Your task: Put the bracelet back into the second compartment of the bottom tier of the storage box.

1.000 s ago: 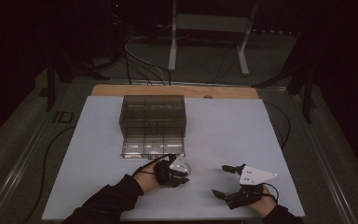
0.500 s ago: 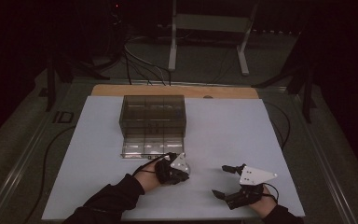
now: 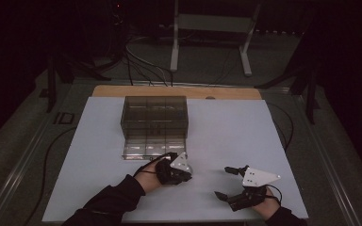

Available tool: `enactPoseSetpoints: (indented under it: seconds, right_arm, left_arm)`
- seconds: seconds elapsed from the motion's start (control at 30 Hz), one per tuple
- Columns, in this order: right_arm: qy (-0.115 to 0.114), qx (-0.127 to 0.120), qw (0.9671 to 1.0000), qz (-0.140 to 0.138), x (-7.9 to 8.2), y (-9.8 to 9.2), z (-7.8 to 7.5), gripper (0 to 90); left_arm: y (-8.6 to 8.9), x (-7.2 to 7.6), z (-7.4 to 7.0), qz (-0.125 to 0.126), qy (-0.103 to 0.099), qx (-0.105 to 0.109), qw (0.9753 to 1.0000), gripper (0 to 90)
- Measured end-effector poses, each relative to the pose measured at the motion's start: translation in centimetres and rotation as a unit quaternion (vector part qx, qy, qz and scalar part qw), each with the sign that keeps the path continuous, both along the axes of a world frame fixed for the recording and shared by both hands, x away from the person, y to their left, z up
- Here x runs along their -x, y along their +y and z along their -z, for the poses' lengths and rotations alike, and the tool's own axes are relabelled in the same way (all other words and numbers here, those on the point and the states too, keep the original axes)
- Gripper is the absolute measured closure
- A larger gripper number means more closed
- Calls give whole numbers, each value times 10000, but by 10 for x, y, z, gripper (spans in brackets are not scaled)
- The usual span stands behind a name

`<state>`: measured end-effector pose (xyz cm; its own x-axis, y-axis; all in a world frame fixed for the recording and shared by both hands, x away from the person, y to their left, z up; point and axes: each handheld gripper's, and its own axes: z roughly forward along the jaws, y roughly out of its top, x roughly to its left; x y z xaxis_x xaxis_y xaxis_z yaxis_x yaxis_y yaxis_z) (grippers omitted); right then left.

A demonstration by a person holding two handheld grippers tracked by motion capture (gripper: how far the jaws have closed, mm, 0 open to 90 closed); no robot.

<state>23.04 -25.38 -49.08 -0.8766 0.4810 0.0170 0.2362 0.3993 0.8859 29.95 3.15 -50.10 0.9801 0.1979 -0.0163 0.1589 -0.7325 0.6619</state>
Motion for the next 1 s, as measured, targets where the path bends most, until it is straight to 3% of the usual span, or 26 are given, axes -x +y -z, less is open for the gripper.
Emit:
enactPoseSetpoints:
  seconds: [1.0]
  right_arm:
    - [2,-2,10000,37,-1,0,0,99]
  left_arm:
    - [9,-1,-32,72,68,343,9994,856]
